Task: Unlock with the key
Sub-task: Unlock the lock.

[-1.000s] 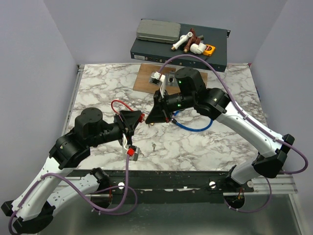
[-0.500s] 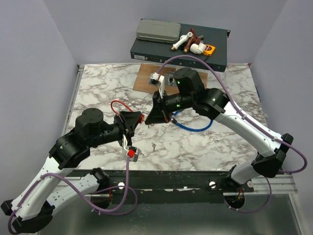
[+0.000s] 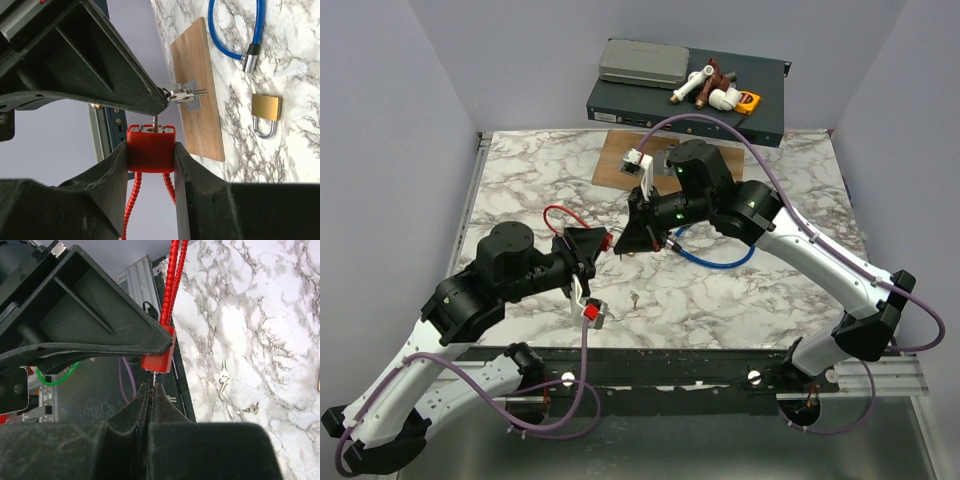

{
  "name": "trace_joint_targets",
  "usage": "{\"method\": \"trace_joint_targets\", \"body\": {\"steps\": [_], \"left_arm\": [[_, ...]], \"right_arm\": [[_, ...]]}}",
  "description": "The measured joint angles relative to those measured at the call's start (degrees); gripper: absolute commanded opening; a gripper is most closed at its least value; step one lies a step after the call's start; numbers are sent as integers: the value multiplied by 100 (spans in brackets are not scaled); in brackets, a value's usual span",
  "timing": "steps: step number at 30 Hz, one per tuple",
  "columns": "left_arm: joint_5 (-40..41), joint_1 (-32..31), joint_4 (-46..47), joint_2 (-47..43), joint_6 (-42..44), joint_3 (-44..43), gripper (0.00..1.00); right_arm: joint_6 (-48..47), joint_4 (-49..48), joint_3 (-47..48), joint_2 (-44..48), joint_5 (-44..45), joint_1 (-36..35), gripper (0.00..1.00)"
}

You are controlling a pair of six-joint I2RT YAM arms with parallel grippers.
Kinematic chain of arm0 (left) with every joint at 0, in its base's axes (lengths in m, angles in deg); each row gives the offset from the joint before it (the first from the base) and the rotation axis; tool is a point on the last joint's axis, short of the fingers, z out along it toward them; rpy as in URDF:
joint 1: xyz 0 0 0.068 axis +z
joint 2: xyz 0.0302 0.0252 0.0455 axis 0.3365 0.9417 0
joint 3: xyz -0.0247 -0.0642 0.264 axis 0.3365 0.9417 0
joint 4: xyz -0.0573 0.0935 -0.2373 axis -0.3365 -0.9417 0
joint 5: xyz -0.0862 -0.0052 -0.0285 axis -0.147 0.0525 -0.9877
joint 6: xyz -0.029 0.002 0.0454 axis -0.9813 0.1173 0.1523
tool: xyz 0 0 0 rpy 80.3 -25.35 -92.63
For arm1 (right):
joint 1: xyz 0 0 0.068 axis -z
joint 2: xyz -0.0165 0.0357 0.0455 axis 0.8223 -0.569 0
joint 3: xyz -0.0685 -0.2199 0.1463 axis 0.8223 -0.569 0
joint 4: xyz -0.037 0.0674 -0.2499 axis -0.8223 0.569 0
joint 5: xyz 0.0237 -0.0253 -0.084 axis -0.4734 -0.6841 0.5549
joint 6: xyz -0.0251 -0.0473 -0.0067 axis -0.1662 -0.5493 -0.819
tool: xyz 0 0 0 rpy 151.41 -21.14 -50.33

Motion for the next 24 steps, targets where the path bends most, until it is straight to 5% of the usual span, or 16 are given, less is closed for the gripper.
{"method": "trace_joint_targets", "body": {"steps": [19,24], "left_arm": [[566,-155,192,59,-136,153,0],[570,-164,192,52,-192,153,0]], "right_arm": [[505,-662,-313,-9,461,-48,1],[522,-656,-302,-11,474,-55,33]]}}
